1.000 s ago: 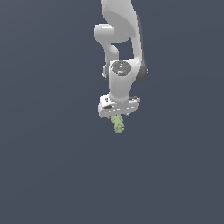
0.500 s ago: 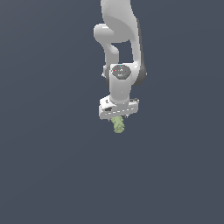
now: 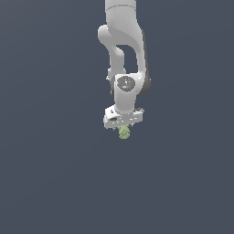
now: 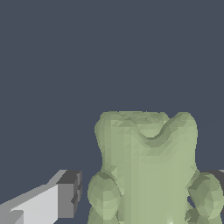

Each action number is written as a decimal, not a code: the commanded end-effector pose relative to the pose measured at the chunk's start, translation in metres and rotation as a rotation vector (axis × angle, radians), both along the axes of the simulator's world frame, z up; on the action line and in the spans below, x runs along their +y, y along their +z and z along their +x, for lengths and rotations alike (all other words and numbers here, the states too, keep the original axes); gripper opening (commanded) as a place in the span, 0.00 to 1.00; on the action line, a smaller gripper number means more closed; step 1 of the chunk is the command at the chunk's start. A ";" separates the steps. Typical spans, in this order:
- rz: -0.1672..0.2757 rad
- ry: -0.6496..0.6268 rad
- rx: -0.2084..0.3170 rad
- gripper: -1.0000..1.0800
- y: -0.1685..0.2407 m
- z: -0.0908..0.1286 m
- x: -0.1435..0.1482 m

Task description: Pick up the object and move it to a goal position.

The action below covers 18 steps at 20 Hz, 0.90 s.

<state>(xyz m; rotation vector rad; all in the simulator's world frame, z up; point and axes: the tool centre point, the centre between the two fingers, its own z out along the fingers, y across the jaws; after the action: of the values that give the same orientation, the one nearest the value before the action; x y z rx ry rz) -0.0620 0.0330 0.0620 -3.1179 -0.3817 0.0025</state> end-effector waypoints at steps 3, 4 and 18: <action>0.000 0.000 -0.001 0.00 -0.001 0.001 0.000; 0.000 0.000 -0.001 0.00 -0.001 0.001 0.000; 0.000 0.001 -0.004 0.00 0.012 0.007 0.007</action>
<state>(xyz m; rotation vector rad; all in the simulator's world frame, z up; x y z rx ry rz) -0.0572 0.0373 0.0697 -3.1185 -0.3821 -0.0026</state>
